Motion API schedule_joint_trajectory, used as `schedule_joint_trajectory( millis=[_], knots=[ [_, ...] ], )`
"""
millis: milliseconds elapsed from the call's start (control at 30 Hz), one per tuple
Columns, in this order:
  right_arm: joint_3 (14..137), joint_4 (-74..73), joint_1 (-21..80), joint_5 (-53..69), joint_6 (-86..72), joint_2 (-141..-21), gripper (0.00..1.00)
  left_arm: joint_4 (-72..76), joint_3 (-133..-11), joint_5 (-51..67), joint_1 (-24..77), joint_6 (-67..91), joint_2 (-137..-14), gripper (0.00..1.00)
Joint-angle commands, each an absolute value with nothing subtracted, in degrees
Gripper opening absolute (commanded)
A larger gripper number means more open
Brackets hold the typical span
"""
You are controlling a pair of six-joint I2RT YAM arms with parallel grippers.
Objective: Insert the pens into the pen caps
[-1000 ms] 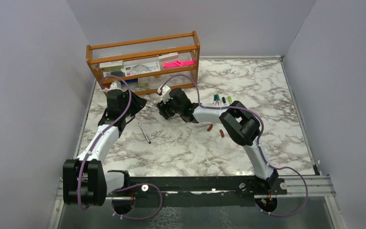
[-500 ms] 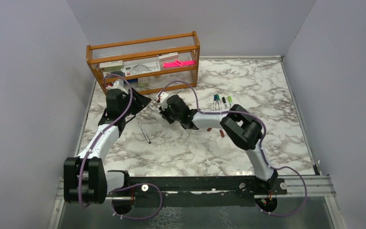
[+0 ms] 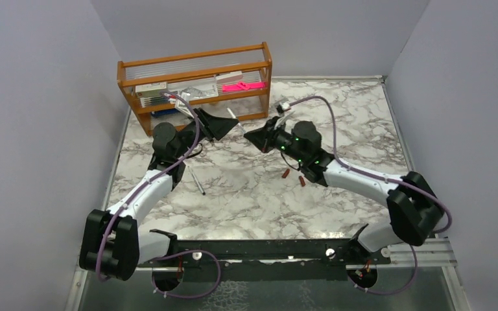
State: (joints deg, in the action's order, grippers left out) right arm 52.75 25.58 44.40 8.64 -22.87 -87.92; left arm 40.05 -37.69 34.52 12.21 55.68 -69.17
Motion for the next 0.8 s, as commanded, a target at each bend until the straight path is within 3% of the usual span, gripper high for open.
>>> schedule_joint_trajectory(
  millis=[0,433,767],
  knots=[
    [46.5,37.1,42.7,13.2,-31.0,-80.0,0.01,58.2,-36.9,33.1,17.5,58.5,-67.7,0.46],
    [41.5,41.0,42.4,8.8,-29.3,-69.0,0.01,64.1,-40.2,28.5,24.7,57.7,-71.1,0.43],
    [40.5,40.4,42.3,6.2,-27.9,-65.6,0.01,64.5,-40.4,28.6,25.5,57.8,-70.5,0.62]
  ],
)
